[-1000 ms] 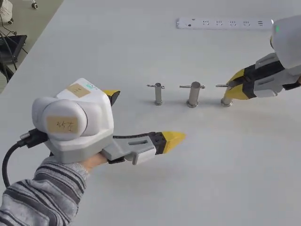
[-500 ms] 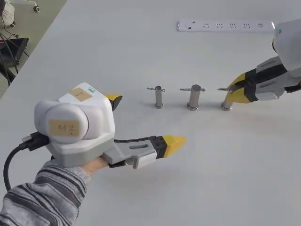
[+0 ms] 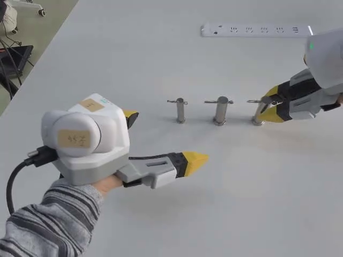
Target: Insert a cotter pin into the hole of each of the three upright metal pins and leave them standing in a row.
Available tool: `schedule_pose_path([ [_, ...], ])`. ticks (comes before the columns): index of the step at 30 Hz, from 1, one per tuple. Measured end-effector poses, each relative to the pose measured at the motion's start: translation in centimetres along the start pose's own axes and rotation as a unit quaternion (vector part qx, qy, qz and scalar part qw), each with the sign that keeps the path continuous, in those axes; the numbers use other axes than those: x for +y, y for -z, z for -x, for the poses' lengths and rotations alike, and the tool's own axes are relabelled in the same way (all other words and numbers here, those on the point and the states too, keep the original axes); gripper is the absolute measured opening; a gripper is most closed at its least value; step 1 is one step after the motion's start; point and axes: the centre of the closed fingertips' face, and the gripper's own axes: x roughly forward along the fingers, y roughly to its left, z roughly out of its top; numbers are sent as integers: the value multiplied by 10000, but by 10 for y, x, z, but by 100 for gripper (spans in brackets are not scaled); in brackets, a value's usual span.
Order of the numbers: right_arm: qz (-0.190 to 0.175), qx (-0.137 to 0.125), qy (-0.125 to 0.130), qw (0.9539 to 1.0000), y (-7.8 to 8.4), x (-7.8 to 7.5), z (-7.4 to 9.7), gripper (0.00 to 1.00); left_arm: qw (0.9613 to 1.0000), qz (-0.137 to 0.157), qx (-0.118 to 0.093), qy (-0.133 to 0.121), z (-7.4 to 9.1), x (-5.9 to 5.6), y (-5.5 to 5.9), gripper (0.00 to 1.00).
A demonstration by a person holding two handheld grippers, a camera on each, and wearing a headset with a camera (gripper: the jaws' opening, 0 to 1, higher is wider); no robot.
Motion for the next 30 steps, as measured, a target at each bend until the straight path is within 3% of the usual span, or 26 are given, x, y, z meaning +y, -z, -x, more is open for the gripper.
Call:
schedule_pose_path([
  [2, -108, -216, 96, 9997, -7, -1, 4, 21, 10000, -10, 11, -9, 0, 1, 0, 94],
  [6, -582, -357, 280, 9973, -13, 0, 12, 30, 10000, -50, 20, -38, 1, 2, -3, 94],
  [9, -920, -631, 503, 9925, -20, 3, 21, 38, 10000, -23, 46, -40, -1, 4, -5, 94],
  [13, -1167, -691, 723, 9881, -21, 10, 28, 44, 10000, 22, 59, -58, -2, 7, -7, 94],
  [14, -1315, -757, 855, 9847, -22, 10, 30, 46, 10000, 32, 62, -56, -2, 8, -9, 94],
  [16, -1423, -766, 969, 9821, -23, 16, 34, 49, 10000, 40, 27, -81, -2, 9, -12, 94],
  [19, -2103, -893, 1127, 9670, -25, 24, 41, 52, 9999, -5, -16, -106, 1, 11, -16, 94],
  [21, -2207, -1009, 1210, 9625, -28, 28, 44, 55, 9999, 19, 0, -134, 2, 13, -16, 95],
  [23, -2471, -1098, 1355, 9532, -31, 32, 49, 59, 9999, 57, 16, -146, 3, 14, -16, 96],
  [24, -2606, -1252, 1480, 9458, -35, 33, 52, 60, 9999, 69, 27, -156, 3, 15, -16, 96],
  [26, -2750, -1462, 1592, 9368, -40, 36, 54, 61, 9998, 85, 19, -190, 5, 16, -16, 96],
  [27, -2895, -1562, 1647, 9299, -42, 38, 55, 61, 9998, 103, 16, -184, 6, 15, -16, 96],
  [30, -3005, -1651, 1788, 9222, -42, 43, 56, 62, 9998, 112, -10, -164, 8, 13, -16, 96],
])
